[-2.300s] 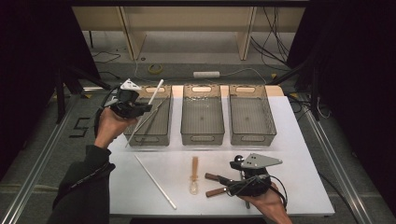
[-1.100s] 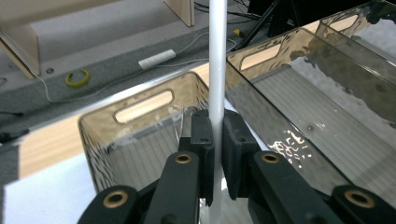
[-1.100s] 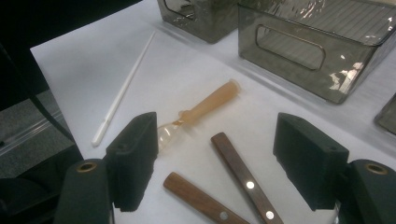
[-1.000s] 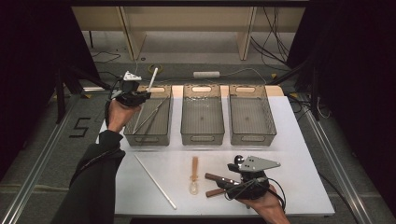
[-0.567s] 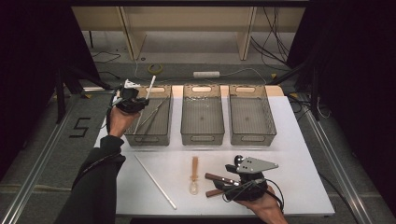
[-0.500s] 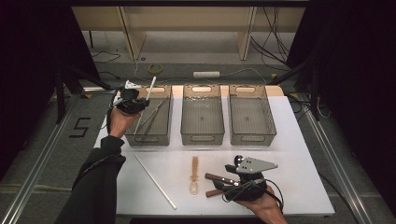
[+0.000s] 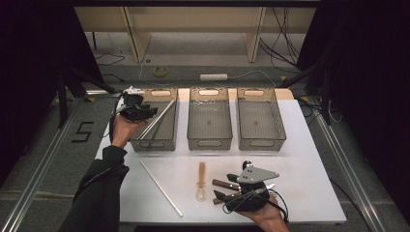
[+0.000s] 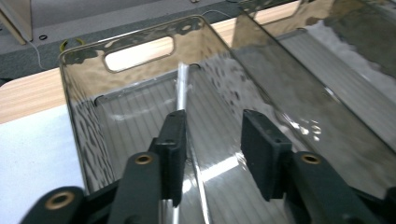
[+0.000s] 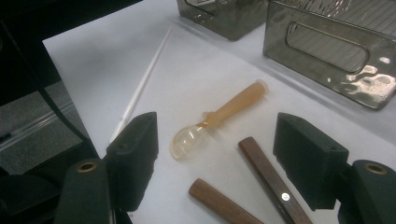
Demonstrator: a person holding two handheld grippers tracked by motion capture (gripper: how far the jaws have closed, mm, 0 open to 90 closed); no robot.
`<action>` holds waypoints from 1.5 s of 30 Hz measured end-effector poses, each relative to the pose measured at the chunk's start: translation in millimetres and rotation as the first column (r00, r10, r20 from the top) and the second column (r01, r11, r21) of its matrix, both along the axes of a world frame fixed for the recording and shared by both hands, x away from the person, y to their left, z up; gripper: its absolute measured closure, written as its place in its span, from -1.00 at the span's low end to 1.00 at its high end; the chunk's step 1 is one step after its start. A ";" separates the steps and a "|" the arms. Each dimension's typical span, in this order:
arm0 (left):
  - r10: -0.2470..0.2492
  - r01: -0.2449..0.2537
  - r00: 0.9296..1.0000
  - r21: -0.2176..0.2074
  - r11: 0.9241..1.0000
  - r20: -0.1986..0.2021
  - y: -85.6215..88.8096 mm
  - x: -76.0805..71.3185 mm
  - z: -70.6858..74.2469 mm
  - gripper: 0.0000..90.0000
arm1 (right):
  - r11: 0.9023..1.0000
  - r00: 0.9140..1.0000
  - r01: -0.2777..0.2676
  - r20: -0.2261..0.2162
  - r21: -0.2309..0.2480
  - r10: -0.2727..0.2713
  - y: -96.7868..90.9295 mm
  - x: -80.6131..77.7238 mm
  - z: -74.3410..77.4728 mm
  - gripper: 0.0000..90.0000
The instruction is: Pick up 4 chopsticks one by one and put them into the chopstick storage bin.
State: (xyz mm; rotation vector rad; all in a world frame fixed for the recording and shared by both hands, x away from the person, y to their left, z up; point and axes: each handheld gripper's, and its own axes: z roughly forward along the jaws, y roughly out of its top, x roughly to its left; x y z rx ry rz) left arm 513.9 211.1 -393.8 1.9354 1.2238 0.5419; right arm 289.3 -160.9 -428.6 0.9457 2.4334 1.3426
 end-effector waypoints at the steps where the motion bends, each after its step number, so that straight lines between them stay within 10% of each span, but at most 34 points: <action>1: -0.009 0.009 1.000 -0.001 1.000 0.015 -0.6 -4.7 0.7 0.21 | 1.000 1.000 -0.002 0.002 -0.002 0.002 1.4 -0.6 -0.4 -0.28; 16: -0.106 0.109 0.993 -0.052 0.993 0.053 -6.2 -66.6 -5.6 -0.33 | 0.999 0.999 -0.039 -0.015 -0.028 0.039 37.5 -6.9 -14.3 -0.20; 37: -0.223 0.227 0.971 -0.049 0.973 0.089 -24.3 -133.9 -23.7 -0.44 | 0.978 0.982 -0.185 -0.048 -0.095 0.181 92.3 -18.0 -41.3 0.04; 45: -0.212 0.219 0.973 -0.076 0.973 0.095 -23.7 -150.6 -31.6 -0.44 | 0.967 0.973 -0.227 -0.071 -0.116 0.220 104.1 -19.4 -48.3 0.19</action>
